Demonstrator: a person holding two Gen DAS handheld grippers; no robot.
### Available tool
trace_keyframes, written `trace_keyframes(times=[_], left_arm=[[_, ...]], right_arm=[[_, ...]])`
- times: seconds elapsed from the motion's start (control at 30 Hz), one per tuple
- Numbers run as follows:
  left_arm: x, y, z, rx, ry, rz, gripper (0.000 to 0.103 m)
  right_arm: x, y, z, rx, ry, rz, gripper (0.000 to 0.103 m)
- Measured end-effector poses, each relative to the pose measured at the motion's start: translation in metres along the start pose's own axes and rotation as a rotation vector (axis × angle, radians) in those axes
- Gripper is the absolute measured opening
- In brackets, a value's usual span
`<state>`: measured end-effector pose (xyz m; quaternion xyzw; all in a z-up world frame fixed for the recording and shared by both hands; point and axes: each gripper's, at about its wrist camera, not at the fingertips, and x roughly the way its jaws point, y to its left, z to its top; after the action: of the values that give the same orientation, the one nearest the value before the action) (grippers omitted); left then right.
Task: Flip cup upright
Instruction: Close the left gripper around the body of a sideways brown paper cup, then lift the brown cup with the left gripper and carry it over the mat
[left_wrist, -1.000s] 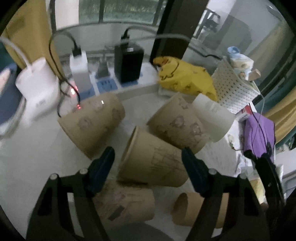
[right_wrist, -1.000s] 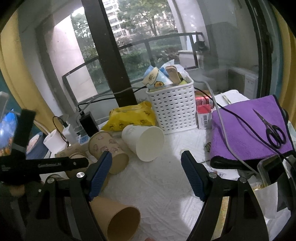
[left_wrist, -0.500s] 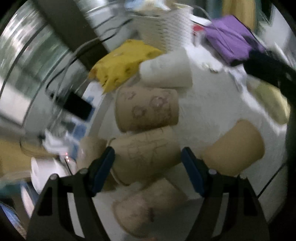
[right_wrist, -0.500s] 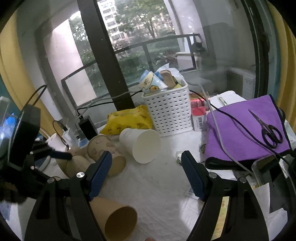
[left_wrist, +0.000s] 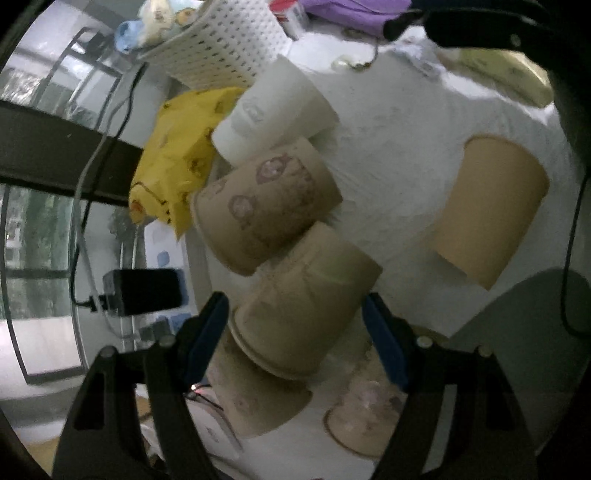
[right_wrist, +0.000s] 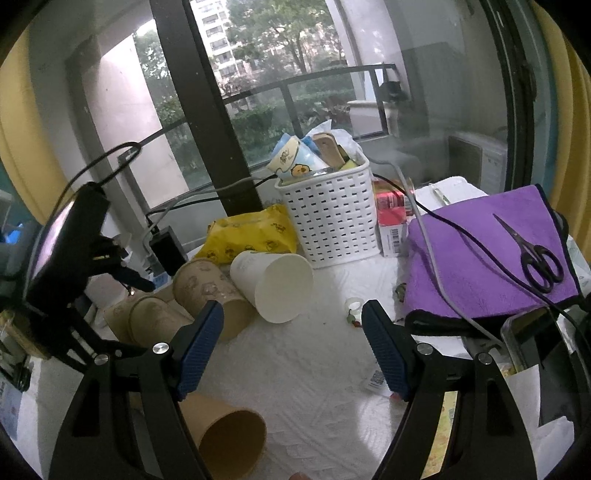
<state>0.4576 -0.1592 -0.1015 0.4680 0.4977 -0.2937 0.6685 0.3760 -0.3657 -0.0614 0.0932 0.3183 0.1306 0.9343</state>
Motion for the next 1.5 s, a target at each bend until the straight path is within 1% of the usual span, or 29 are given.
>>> trace_keyframes(times=[0.03,0.1,0.17,0.2,0.23,0.3,0.33,0.37,0.47,0.6,0.8,0.87,0.93,1.0,1.13,1.27,1.37,1.5], left_arm=[[0.003,0.001,0.006,0.012,0.006,-0.013,0.076],[0.015,-0.004,0.006,0.056,0.027,-0.046,0.076],[0.026,-0.008,0.005,0.088,0.048,-0.055,0.076],[0.030,-0.008,0.005,0.090,0.052,-0.059,0.076],[0.031,-0.003,0.007,0.064,0.035,-0.085,0.076],[0.034,0.001,0.008,0.053,0.023,-0.058,0.076],[0.034,0.003,0.006,0.044,0.014,-0.060,0.066],[0.034,0.004,0.005,0.032,0.008,-0.080,0.060],[0.032,0.001,-0.001,0.034,-0.010,-0.071,0.060],[0.011,-0.006,-0.010,0.023,-0.056,-0.065,0.060],[-0.044,-0.021,-0.018,0.012,-0.141,-0.011,0.060],[-0.065,-0.029,-0.019,-0.001,-0.182,0.012,0.060],[-0.088,-0.040,-0.024,-0.016,-0.220,0.008,0.060],[-0.106,-0.049,-0.025,-0.021,-0.238,-0.003,0.060],[-0.129,-0.081,-0.049,-0.044,-0.276,-0.034,0.060],[-0.138,-0.115,-0.070,-0.095,-0.290,-0.061,0.060],[-0.131,-0.137,-0.081,-0.131,-0.292,-0.107,0.060],[-0.117,-0.166,-0.095,-0.153,-0.278,-0.163,0.060]], right_arm=[[0.000,0.000,0.000,-0.002,0.000,0.001,0.080],[0.000,-0.001,0.000,0.000,0.001,0.004,0.080],[0.000,-0.002,0.000,0.004,0.000,0.008,0.080],[0.000,-0.002,0.000,0.007,-0.001,0.008,0.080],[-0.001,-0.003,0.000,0.010,-0.002,0.009,0.080],[-0.001,-0.003,0.000,0.010,-0.006,0.010,0.080],[-0.002,-0.002,0.000,0.009,-0.007,0.013,0.080],[-0.003,-0.002,0.001,0.008,-0.007,0.013,0.080],[-0.008,0.002,0.003,0.000,-0.013,0.013,0.080],[-0.023,0.009,0.006,-0.010,-0.029,0.015,0.080],[-0.059,0.024,0.009,-0.028,-0.068,0.010,0.080],[-0.073,0.031,0.009,-0.040,-0.083,0.008,0.080],[-0.088,0.040,0.008,-0.056,-0.097,0.006,0.080],[-0.098,0.047,0.006,-0.069,-0.098,0.010,0.080],[-0.119,0.065,-0.009,-0.114,-0.081,0.020,0.080],[-0.129,0.078,-0.030,-0.128,-0.031,0.045,0.080],[-0.131,0.088,-0.052,-0.134,0.030,0.075,0.080],[-0.137,0.103,-0.079,-0.138,0.069,0.093,0.080]])
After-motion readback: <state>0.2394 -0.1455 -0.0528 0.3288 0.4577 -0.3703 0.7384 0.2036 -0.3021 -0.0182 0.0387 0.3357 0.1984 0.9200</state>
